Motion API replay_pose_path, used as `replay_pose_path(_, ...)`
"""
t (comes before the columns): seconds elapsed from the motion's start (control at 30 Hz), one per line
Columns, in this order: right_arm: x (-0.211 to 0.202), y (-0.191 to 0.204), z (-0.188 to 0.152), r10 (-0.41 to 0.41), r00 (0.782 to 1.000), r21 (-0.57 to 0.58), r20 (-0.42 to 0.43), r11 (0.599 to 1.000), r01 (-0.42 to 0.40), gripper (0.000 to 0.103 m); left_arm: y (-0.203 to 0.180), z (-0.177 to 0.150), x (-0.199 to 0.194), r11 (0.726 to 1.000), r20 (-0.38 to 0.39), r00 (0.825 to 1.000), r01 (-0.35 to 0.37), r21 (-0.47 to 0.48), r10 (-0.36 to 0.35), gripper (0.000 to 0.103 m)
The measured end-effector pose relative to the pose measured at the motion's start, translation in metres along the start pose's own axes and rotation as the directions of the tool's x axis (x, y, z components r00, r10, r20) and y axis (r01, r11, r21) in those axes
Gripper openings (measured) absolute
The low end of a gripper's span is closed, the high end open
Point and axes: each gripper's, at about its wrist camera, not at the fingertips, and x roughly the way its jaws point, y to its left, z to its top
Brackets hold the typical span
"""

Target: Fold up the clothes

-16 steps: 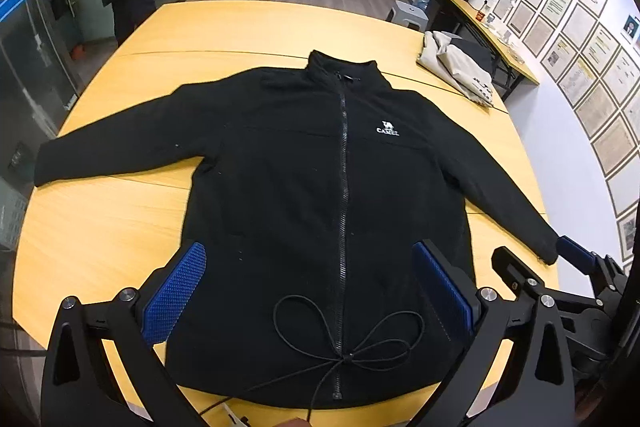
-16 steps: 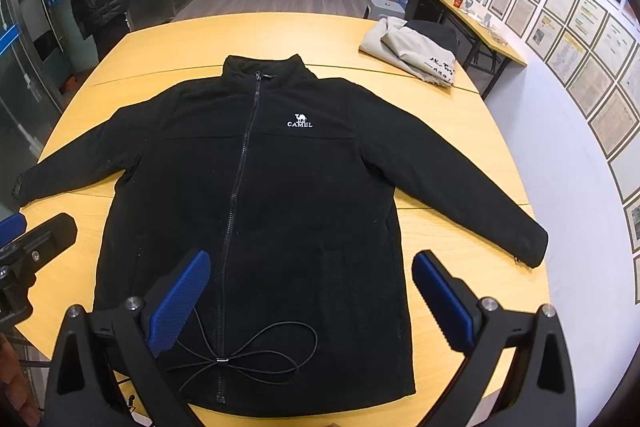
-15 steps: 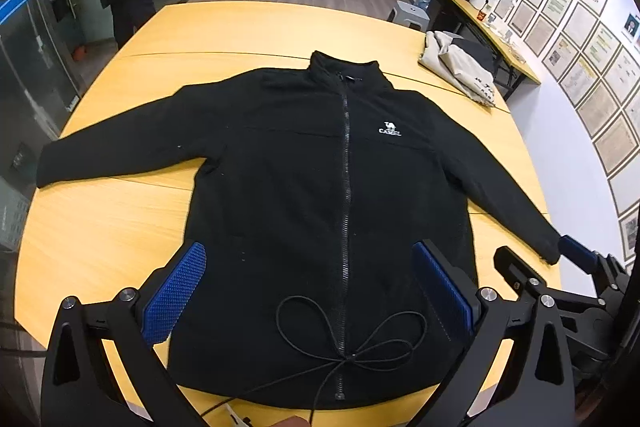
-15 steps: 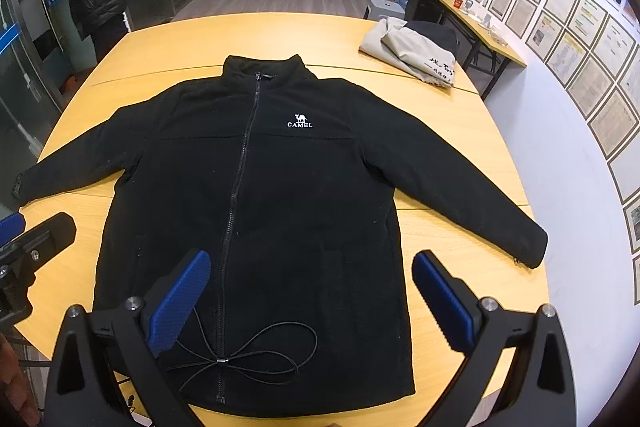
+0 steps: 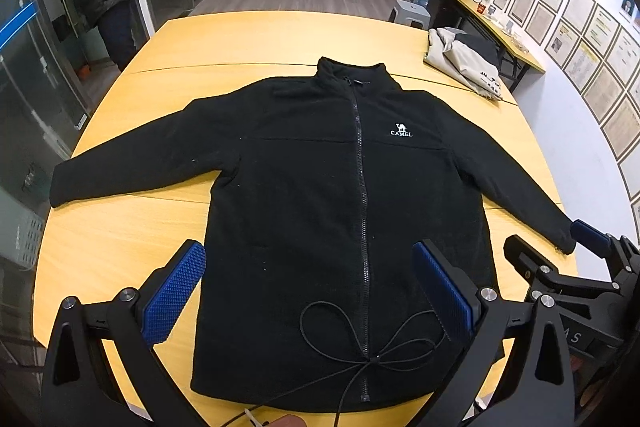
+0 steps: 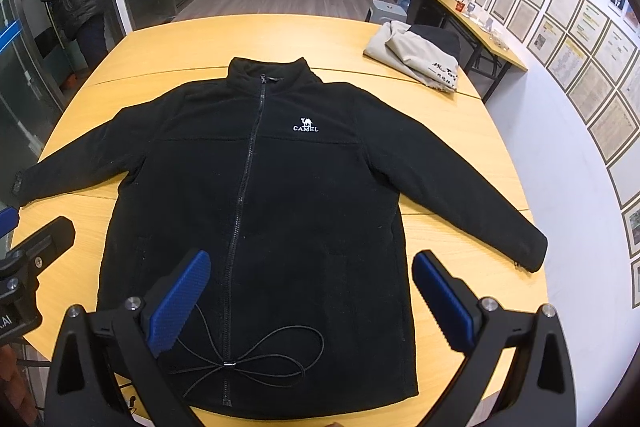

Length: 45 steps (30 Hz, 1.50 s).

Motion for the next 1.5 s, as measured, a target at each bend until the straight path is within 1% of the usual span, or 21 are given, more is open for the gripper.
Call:
replay_pose_path(0.37, -0.003, 0.007, 0.003, -0.011, 1.0, -0.005, 0.002, 1.0, 0.011, 0.103, 0.007, -0.001, -0.001, 1.0, 0.005, 1.0, -0.004, -0.001, 0.004, 0.103)
replay_pose_path(0.73, -0.002, 0.011, -0.002, -0.011, 1.0, -0.013, -0.001, 1.0, 0.011, 0.103, 0.012, -0.003, -0.002, 1.0, 0.006, 1.0, -0.009, 0.001, 0.009, 0.103)
replay_pose_path(0.97, -0.003, 0.015, -0.003, -0.012, 1.0, -0.017, 0.004, 1.0, 0.012, 0.103, 0.016, -0.003, -0.003, 1.0, 0.011, 1.0, -0.006, -0.008, 0.006, 0.103)
replay_pose_path(1.5, -0.004, 0.019, -0.003, -0.025, 1.0, -0.016, 0.001, 1.0, 0.025, 0.103, 0.018, -0.001, -0.002, 1.0, 0.018, 1.0, 0.002, 0.007, -0.002, 0.103)
